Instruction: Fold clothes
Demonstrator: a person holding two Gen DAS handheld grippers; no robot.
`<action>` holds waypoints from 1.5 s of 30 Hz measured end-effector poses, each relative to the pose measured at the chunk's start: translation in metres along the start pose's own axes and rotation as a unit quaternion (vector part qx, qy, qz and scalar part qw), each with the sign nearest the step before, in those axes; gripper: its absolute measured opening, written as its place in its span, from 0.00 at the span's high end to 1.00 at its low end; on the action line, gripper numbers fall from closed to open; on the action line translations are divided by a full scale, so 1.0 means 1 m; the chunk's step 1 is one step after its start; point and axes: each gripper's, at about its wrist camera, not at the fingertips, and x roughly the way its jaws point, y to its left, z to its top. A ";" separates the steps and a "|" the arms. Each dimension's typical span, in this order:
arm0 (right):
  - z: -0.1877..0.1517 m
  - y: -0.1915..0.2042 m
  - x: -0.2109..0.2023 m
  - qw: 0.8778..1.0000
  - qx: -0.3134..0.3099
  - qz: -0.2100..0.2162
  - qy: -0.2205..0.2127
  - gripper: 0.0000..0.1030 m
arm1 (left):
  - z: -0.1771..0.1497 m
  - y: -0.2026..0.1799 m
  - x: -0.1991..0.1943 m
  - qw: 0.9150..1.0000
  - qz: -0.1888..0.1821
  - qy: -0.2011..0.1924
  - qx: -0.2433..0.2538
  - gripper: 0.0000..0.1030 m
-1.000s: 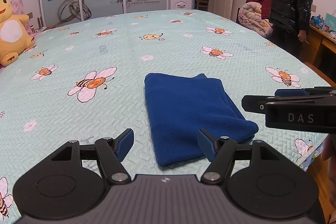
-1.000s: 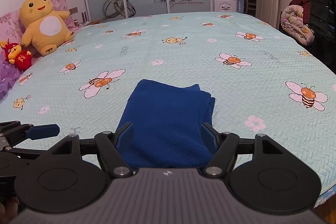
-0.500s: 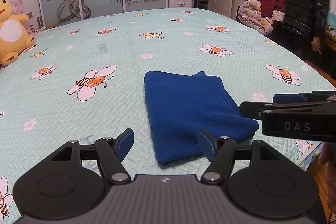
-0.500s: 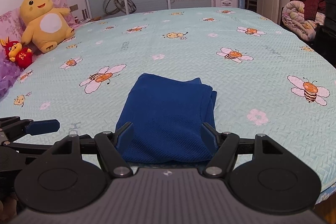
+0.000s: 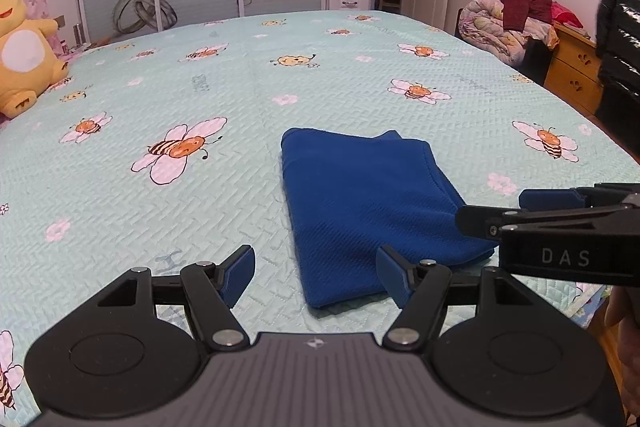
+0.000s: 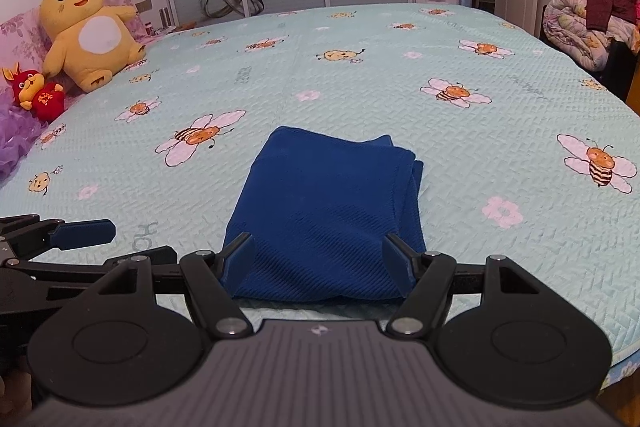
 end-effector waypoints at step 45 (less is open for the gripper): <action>0.045 -0.214 0.281 0.887 0.352 0.283 0.101 0.34 | -0.007 0.067 0.182 0.919 -0.234 0.146 -0.283 0.24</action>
